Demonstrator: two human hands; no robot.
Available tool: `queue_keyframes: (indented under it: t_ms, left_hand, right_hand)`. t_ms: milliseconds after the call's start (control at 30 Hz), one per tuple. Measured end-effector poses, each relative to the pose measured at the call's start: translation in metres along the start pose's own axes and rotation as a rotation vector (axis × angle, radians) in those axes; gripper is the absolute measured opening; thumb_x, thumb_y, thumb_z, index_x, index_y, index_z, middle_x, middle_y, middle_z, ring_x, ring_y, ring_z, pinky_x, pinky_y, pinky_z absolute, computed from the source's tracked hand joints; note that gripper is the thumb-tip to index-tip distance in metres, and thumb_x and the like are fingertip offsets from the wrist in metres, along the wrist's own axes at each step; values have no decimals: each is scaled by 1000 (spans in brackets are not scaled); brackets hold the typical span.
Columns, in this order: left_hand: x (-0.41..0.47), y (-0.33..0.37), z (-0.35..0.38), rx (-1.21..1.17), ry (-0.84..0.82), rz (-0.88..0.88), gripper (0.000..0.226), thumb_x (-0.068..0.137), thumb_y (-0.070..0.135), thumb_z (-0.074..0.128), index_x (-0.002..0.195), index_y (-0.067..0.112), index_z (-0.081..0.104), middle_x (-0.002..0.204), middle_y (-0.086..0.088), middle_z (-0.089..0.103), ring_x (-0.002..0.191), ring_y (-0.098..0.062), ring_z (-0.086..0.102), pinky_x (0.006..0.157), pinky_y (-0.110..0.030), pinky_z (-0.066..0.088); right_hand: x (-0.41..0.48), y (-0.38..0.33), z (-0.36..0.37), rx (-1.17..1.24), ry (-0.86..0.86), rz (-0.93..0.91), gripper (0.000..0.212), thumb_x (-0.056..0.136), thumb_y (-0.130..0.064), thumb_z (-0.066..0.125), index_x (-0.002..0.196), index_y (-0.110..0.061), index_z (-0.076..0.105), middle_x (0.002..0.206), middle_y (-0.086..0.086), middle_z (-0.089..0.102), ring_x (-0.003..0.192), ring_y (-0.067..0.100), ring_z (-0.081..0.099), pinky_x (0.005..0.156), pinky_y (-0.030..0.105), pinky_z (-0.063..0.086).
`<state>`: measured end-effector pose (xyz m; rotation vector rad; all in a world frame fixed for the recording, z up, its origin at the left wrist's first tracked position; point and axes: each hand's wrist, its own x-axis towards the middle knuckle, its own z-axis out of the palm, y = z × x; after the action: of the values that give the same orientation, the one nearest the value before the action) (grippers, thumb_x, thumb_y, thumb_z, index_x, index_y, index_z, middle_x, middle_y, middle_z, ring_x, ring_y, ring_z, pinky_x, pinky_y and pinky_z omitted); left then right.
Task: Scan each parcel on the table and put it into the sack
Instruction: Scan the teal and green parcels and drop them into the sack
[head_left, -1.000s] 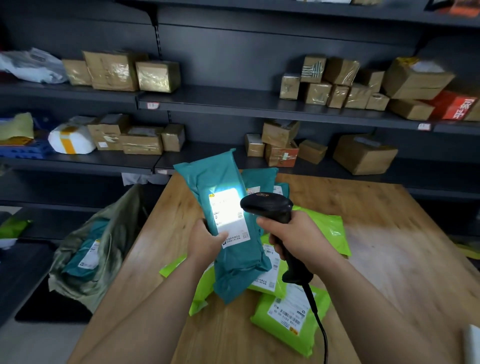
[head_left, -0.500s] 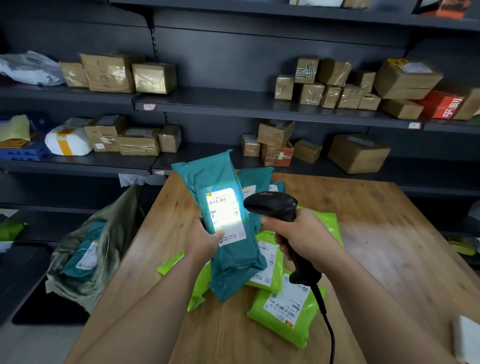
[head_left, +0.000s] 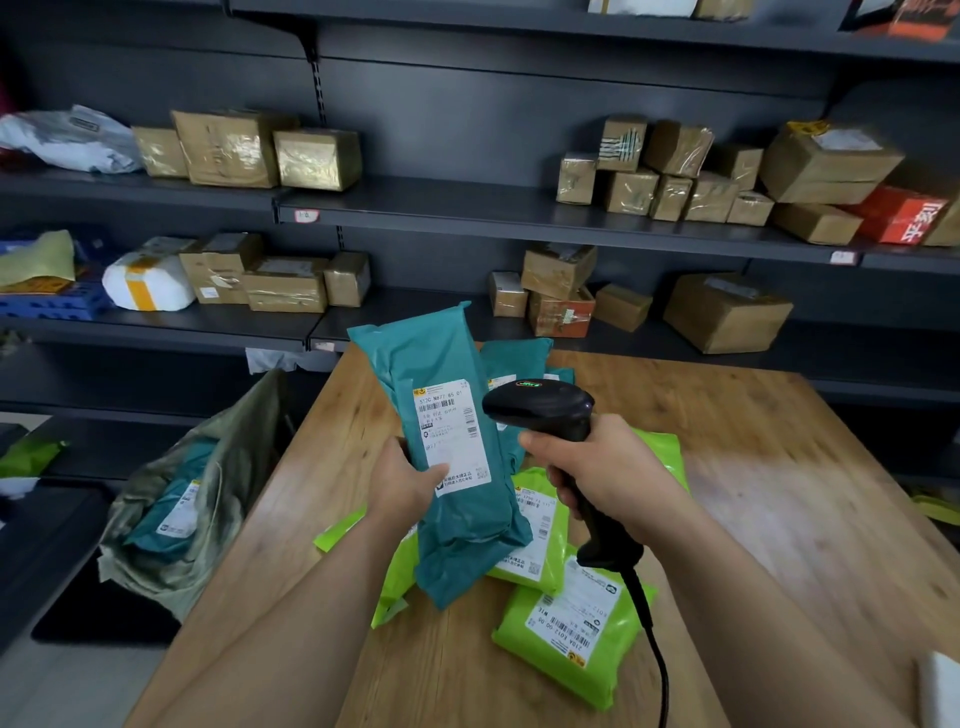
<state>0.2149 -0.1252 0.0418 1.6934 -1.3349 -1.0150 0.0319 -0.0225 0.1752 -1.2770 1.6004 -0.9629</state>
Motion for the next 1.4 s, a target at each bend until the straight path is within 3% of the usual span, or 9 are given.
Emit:
queue_keyframes:
  t_ms: [300, 433, 567, 667, 767, 900, 1100, 1267, 1400]
  left_hand:
    - [0, 5, -7, -68, 11, -15, 41, 78, 18, 78, 107, 10, 50, 102, -2, 62, 92, -22, 63, 80, -43, 56]
    - [-5, 3, -36, -138, 36, 25, 35, 78, 18, 78, 104, 15, 55, 97, 4, 66, 83, -7, 63, 65, -26, 52]
    - [-13, -6, -84, -128, 81, 103, 27, 81, 18, 75, 101, 26, 61, 95, 13, 67, 85, 1, 63, 66, -19, 50]
    - [-15, -19, -127, -143, 110, 61, 23, 82, 21, 75, 102, 23, 64, 99, 8, 70, 89, -9, 68, 74, -30, 57]
    - [-15, -40, -176, -148, 167, 20, 22, 83, 23, 75, 103, 19, 65, 99, 6, 72, 85, -10, 70, 71, -30, 58]
    - [-11, -78, -255, -146, 245, -17, 19, 83, 22, 74, 100, 20, 67, 98, 4, 73, 83, -10, 70, 75, -34, 59]
    - [10, -148, -395, -136, 253, -98, 22, 84, 23, 73, 105, 15, 68, 103, -1, 73, 88, -17, 71, 82, -42, 58]
    - [45, -194, -487, -87, 171, -148, 29, 85, 25, 72, 110, 11, 67, 104, -2, 73, 89, -19, 71, 83, -44, 58]
    - [85, -220, -525, -70, 74, -173, 16, 87, 25, 70, 101, 19, 66, 100, 1, 73, 82, -13, 71, 74, -33, 60]
  right_hand:
    - [10, 10, -4, 125, -5, -27, 35, 77, -33, 79, 67, -7, 58, 55, 10, 54, 45, 19, 48, 46, 29, 42]
    - [26, 18, 20, 212, -56, 37, 34, 68, -22, 86, 74, -6, 57, 51, 9, 52, 43, 18, 46, 44, 24, 41]
    - [40, 21, 66, 278, -82, 93, 25, 70, -13, 85, 69, -8, 61, 50, 6, 53, 43, 18, 46, 44, 23, 42]
    - [49, 16, 113, 271, -117, 102, 26, 66, -18, 88, 71, -8, 64, 58, 3, 62, 52, 17, 56, 52, 25, 48]
    - [54, 4, 171, 260, -194, 118, 28, 63, -18, 90, 75, -8, 67, 71, 4, 74, 64, 19, 71, 58, 27, 54]
    - [55, -17, 262, 230, -325, 151, 32, 62, -17, 91, 80, -10, 66, 86, 10, 76, 79, 25, 73, 73, 39, 60]
    - [55, -53, 421, 254, -402, 179, 30, 62, -4, 89, 77, -12, 65, 62, -9, 72, 54, 3, 68, 46, 15, 49]
    - [59, -69, 529, 256, -359, 280, 35, 58, -2, 90, 83, -9, 66, 77, 4, 75, 71, 19, 72, 65, 30, 57]
    - [73, -73, 580, 273, -309, 371, 33, 62, 0, 87, 87, -8, 67, 82, 9, 76, 73, 24, 74, 61, 34, 59]
